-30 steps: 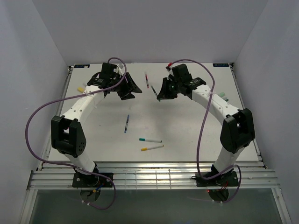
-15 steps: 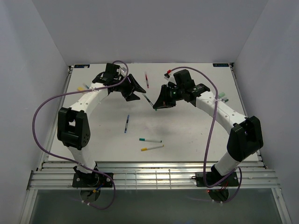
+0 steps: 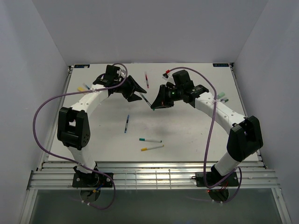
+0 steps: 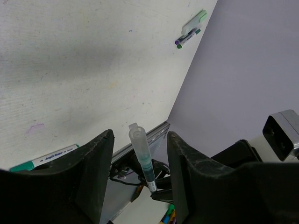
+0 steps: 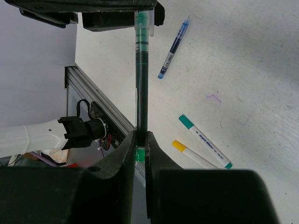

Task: Open the pen caps

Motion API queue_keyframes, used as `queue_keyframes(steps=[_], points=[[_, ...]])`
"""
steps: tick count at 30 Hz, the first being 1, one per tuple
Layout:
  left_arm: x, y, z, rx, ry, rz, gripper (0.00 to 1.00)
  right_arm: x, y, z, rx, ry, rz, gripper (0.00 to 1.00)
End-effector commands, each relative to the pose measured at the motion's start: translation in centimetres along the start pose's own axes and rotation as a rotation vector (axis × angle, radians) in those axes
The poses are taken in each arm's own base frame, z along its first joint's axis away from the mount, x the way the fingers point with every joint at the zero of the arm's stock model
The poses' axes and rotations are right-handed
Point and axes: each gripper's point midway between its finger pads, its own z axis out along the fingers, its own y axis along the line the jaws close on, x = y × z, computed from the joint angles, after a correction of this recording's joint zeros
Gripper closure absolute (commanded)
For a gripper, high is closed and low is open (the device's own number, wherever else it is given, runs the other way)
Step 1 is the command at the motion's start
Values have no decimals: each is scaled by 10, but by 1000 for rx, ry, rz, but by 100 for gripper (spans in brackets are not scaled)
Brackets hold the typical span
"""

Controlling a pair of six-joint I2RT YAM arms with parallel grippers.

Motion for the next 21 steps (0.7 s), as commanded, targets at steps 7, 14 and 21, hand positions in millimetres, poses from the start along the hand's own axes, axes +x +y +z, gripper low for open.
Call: queue_keyframes(steps=[7,14,21], points=[[2,-28,-20,84,-45,-12,57,-3,22,0,-57,-24,-55,92],[9,-24,-23,89,-29,1,85,-6,24,0,-54,-21,-89,86],[15,-20,-29,68,-24,71,98,-22,30,14,-75,21,-108,58]])
